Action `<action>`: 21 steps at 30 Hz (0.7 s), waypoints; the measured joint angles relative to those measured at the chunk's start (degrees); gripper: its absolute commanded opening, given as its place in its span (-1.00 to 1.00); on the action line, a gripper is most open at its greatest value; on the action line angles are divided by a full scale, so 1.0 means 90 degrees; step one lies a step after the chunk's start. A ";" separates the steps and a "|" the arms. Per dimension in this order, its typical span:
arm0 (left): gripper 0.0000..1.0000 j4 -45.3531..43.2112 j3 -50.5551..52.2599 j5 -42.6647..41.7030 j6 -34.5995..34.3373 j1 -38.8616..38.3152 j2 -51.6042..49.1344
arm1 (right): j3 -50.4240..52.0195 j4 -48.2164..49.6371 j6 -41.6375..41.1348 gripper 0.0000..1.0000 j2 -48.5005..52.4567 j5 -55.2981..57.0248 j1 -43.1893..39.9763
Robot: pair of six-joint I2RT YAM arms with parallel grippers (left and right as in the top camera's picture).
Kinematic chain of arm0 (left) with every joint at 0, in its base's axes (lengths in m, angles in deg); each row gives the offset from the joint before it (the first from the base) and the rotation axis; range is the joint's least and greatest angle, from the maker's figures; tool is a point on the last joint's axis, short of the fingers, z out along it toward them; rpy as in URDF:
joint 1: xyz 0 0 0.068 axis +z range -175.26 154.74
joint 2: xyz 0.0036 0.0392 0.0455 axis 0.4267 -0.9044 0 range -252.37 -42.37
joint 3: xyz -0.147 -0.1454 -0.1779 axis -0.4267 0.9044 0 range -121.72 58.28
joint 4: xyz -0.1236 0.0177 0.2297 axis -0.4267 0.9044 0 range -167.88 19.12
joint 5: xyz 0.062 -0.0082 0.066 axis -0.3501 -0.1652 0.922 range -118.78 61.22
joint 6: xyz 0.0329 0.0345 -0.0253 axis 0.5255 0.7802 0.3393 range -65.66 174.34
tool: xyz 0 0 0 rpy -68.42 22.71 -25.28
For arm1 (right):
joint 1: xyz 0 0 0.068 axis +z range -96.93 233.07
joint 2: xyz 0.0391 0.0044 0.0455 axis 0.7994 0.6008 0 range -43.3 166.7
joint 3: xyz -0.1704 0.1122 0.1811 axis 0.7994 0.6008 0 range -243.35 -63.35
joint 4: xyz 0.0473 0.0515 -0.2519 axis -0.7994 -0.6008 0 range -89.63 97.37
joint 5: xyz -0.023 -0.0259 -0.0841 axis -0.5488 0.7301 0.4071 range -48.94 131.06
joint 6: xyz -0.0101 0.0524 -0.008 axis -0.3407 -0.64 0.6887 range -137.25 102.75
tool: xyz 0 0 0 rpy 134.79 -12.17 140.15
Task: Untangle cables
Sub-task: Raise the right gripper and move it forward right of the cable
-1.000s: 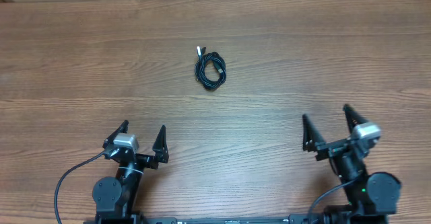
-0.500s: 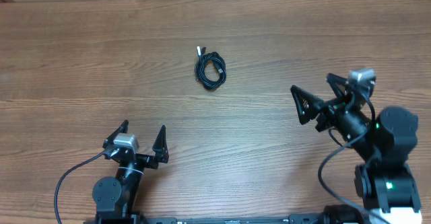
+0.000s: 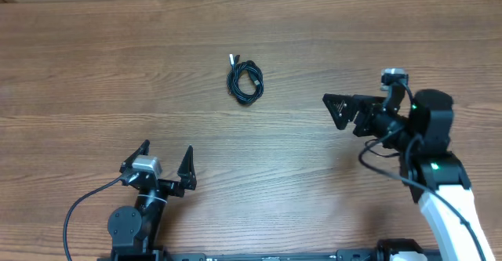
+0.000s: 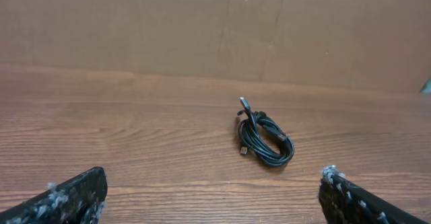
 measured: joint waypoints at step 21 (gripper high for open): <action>1.00 0.0000 0.0000 0.0049 0.0005 0.0000 0.0000 | 0.0000 0.0265 -0.0095 1.00 0.1865 0.0347 -0.0002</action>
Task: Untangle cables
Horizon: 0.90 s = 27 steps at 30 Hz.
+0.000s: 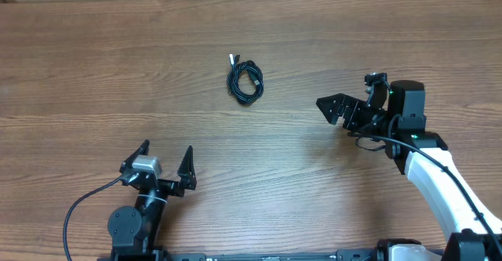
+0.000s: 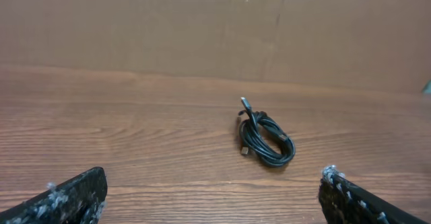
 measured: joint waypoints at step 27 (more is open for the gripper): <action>0.99 0.0078 0.0000 0.0799 0.0029 0.0000 0.0000 | 0.0000 0.0002 -0.0002 1.00 0.0114 0.0401 0.0000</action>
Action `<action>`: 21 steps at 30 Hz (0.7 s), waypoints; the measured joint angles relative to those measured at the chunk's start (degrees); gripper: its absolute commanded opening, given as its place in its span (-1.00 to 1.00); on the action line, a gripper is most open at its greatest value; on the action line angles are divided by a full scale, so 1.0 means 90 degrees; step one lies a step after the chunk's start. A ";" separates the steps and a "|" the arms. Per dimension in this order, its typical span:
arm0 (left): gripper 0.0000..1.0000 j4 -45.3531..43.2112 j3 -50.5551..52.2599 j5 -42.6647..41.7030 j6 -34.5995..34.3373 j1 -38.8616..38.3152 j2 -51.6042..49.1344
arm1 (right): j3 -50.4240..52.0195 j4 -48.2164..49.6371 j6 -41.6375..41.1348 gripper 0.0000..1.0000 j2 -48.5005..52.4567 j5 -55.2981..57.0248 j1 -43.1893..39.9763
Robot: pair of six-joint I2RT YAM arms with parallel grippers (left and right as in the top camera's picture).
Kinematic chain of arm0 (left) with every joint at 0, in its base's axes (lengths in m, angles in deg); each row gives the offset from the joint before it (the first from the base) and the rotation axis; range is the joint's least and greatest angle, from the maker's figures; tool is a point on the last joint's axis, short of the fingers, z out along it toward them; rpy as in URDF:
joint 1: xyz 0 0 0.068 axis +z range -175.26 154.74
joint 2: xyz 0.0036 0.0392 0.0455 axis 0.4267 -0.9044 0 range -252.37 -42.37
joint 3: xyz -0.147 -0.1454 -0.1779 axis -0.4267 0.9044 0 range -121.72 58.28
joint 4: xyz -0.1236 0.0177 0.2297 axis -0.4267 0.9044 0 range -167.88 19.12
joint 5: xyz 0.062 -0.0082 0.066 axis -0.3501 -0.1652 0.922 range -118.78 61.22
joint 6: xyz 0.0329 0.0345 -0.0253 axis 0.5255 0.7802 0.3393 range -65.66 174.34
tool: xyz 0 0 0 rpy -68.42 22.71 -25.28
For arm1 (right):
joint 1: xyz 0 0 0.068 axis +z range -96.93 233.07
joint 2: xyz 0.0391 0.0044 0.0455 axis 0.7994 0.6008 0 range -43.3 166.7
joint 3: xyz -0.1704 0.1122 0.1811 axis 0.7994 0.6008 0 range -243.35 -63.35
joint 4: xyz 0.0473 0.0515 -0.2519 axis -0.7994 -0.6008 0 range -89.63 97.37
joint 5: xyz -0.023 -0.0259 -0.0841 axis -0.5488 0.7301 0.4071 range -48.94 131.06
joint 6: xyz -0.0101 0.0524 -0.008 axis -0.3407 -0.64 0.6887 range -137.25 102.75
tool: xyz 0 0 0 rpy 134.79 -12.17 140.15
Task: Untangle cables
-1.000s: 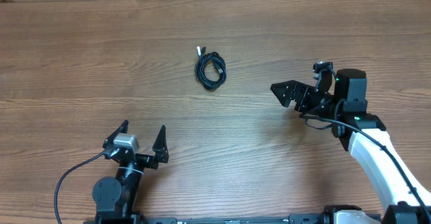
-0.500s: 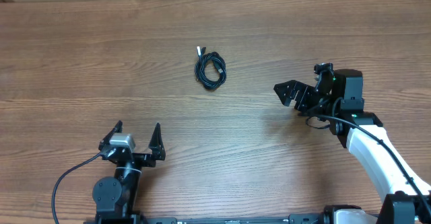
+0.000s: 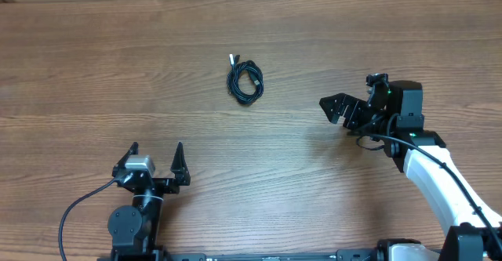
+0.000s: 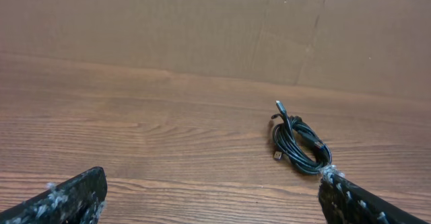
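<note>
A black cable [image 3: 245, 79], coiled in a small tangled bundle with one plug end sticking out, lies on the wooden table [image 3: 118, 65] at the far middle. In the left wrist view the cable [image 4: 300, 146] sits ahead and to the right, just beyond the right fingertip [image 4: 337, 183]. My left gripper [image 3: 156, 150] stands open near the front edge, well short of the cable, nothing between its fingers. My right gripper [image 3: 336, 108] hovers to the right of the cable, pointing left toward it; it is seen side-on, so its jaw gap does not show.
A brown cardboard wall [image 4: 202, 22] stands behind the table's far edge. The right arm's white link [image 3: 439, 186] and its cable run along the right front. The left arm's base [image 3: 129, 222] sits at the front edge.
My left gripper has shifted slightly left and forward; the cable now shows further right in its wrist view. The right gripper has shifted a touch to the right. The cable lies unmoved.
The cable lay coiled at the far middle throughout. My right gripper was first at the right, then a little nearer the cable with its arm stretched out, and it stays about there. The left gripper stayed open at the front and has now shifted slightly.
</note>
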 measured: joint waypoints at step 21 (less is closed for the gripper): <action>1.00 0.0000 0.0000 0.0022 0.0000 0.0000 0.0000 | 0.0000 -0.0002 0.0002 1.00 0.0000 0.0000 0.0000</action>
